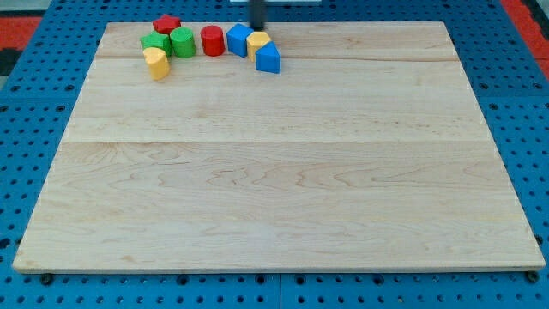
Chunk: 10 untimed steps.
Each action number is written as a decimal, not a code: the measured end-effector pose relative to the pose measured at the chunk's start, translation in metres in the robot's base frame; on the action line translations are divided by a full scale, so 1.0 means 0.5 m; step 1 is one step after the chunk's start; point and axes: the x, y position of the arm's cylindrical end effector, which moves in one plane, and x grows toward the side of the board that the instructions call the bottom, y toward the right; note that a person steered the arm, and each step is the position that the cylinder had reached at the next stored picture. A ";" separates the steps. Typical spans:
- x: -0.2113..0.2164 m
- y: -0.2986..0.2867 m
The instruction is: Separate the blue cube from the group of blocks
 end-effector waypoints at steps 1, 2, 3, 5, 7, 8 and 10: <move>0.020 -0.123; 0.040 -0.059; 0.013 -0.057; 0.012 0.115; 0.083 0.042; 0.073 0.005; 0.228 0.032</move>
